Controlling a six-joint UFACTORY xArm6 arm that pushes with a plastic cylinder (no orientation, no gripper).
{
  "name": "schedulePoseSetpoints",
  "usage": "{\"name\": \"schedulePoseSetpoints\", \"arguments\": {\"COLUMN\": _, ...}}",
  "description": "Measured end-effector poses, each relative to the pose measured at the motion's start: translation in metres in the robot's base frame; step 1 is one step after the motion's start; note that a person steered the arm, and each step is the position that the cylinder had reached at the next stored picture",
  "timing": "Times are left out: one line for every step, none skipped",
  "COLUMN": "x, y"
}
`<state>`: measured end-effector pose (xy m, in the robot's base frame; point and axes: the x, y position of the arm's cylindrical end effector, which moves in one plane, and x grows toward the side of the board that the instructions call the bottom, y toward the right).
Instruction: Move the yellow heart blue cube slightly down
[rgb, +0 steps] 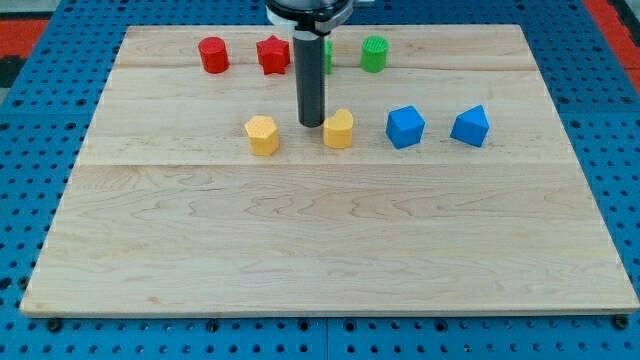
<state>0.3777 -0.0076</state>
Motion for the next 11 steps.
{"name": "schedulePoseSetpoints", "arguments": {"x": 0.009, "y": 0.015}}
{"name": "schedulePoseSetpoints", "arguments": {"x": 0.021, "y": 0.026}}
{"name": "schedulePoseSetpoints", "arguments": {"x": 0.013, "y": 0.055}}
{"name": "schedulePoseSetpoints", "arguments": {"x": -0.033, "y": 0.054}}
{"name": "schedulePoseSetpoints", "arguments": {"x": -0.046, "y": 0.054}}
{"name": "schedulePoseSetpoints", "arguments": {"x": -0.047, "y": 0.055}}
{"name": "schedulePoseSetpoints", "arguments": {"x": -0.045, "y": 0.056}}
{"name": "schedulePoseSetpoints", "arguments": {"x": -0.031, "y": 0.072}}
{"name": "schedulePoseSetpoints", "arguments": {"x": -0.01, "y": 0.089}}
{"name": "schedulePoseSetpoints", "arguments": {"x": -0.002, "y": 0.119}}
{"name": "schedulePoseSetpoints", "arguments": {"x": -0.003, "y": 0.13}}
